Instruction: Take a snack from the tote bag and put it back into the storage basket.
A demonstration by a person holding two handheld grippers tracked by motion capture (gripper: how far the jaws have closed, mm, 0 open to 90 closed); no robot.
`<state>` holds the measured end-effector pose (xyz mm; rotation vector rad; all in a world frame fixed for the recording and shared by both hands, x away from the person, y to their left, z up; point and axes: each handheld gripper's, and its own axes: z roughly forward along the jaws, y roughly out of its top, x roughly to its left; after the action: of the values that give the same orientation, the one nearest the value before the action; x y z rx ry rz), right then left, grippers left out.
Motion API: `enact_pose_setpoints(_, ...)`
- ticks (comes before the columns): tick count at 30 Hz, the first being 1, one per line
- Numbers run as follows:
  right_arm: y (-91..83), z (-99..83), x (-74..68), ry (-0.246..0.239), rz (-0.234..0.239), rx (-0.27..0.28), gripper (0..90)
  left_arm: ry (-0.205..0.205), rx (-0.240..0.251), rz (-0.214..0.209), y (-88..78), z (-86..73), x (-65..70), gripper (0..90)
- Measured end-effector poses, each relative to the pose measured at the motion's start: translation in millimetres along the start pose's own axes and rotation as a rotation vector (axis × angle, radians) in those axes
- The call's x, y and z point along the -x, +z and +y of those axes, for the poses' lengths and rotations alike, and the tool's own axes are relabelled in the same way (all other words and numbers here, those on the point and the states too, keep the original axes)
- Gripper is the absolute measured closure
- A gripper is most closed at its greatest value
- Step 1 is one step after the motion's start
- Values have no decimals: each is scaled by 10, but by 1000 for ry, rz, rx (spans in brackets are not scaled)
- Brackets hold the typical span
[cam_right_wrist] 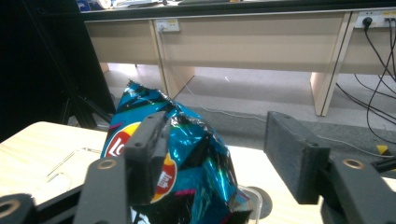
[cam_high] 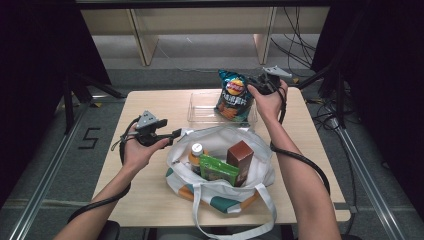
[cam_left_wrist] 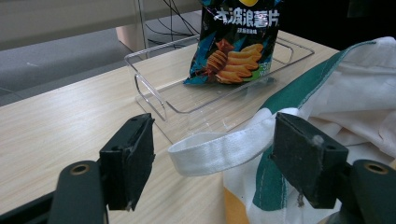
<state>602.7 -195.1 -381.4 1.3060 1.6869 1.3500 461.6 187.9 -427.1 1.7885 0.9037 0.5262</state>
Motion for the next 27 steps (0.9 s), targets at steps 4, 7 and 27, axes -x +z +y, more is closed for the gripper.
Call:
enact_pose_setpoints(4, -52, -5, 3, 0, 3, -2, 350, 3, -4, 3, 2, -2, 2, 288)
enact_pose_setpoints(7, -119, -11, 0, -3, 10, -2, 335, 3, 4, 2, -5, 6, 6, 289)
enact_pose_setpoints(27, -572, -63, -28, -23, 72, -1, 359, -3, 10, 6, -16, 13, 5, 288)
